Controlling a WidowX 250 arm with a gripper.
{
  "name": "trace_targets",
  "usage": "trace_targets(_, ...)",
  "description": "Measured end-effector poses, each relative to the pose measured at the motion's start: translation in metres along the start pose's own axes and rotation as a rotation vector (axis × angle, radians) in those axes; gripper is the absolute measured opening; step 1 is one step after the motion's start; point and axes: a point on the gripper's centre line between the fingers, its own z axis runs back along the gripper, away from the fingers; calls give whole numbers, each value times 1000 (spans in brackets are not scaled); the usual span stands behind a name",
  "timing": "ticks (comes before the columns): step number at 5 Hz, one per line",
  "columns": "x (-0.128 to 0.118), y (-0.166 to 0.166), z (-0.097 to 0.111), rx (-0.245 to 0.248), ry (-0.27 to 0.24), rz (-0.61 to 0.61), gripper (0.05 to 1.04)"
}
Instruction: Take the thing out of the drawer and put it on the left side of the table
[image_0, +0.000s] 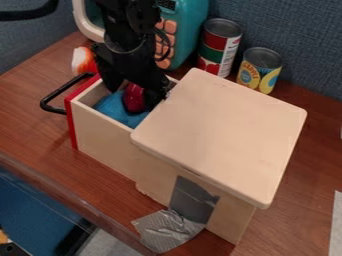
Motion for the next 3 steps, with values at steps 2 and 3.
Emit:
trace_targets(2,8,4,-7,20,-37,7,1000)
trace_targets(3,6,6,-12,56,-52,-20,999)
